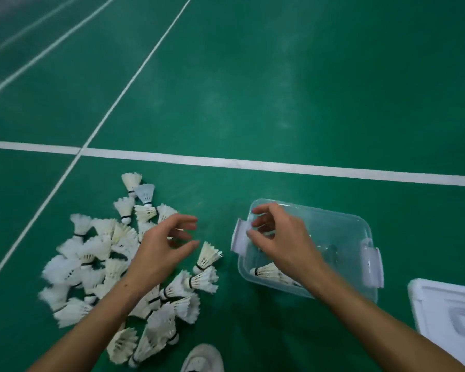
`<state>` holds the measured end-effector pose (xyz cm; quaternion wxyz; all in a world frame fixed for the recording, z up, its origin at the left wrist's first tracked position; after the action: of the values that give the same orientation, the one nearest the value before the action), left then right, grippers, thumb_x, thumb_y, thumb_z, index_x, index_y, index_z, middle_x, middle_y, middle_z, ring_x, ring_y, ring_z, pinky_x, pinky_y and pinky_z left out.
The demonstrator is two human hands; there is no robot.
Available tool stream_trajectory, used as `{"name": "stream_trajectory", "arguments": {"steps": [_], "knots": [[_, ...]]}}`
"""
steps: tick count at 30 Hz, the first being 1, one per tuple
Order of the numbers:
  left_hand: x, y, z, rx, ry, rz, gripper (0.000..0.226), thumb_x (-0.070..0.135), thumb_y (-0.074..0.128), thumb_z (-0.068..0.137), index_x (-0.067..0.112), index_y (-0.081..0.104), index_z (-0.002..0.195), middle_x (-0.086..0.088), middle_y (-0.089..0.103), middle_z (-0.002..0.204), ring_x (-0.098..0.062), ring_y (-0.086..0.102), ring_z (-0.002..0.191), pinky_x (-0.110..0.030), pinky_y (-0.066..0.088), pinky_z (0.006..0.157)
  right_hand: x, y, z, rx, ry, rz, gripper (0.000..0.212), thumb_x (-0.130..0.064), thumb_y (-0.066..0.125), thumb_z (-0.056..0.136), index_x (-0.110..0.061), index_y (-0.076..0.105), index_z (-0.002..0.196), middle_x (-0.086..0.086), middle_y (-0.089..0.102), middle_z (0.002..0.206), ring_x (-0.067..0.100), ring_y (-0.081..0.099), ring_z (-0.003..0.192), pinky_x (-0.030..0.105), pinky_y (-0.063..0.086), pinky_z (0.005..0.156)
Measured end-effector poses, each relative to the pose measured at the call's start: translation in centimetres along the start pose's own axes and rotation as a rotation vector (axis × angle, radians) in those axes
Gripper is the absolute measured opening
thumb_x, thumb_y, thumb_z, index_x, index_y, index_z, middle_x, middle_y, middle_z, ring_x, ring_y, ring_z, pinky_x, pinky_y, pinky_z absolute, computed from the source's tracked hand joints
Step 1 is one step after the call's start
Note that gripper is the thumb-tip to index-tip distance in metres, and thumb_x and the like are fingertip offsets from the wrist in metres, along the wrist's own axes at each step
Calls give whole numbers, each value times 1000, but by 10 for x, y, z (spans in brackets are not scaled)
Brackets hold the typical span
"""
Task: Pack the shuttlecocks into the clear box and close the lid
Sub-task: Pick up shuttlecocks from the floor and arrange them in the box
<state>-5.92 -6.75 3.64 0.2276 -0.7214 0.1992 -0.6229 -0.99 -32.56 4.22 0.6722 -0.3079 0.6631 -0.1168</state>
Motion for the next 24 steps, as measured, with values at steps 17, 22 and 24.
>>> {"name": "stream_trajectory", "arguments": {"steps": [17,22,24], "knots": [[-130,40,-36,-294,41,259,51,36,82,87,37,61,134,13,51,143,-4,50,131,-25,38,115,-18,181,16,-261,134,-142,65,1,56,98,-17,34,156,11,39,157,28,42,142,42,39,116],[-142,56,-22,-279,5,273,46,47,84,81,39,65,123,18,57,125,-2,56,115,-35,51,105,3,183,15,-152,235,-58,71,9,53,96,-21,34,157,8,43,151,12,47,118,28,41,100],[-142,59,-20,-261,6,308,43,50,85,79,40,65,116,19,56,122,-4,58,109,-36,54,98,12,186,15,-130,254,-46,74,9,54,95,-24,34,157,7,45,145,11,48,110,29,46,96]]}}
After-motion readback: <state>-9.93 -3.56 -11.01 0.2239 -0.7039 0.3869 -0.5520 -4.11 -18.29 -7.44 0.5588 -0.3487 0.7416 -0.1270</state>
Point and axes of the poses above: each hand's wrist, its own z-axis towards the middle knuckle, its own y-axis out of the palm, x = y × z, the point moved 6 cm from there along z, towards the middle knuckle
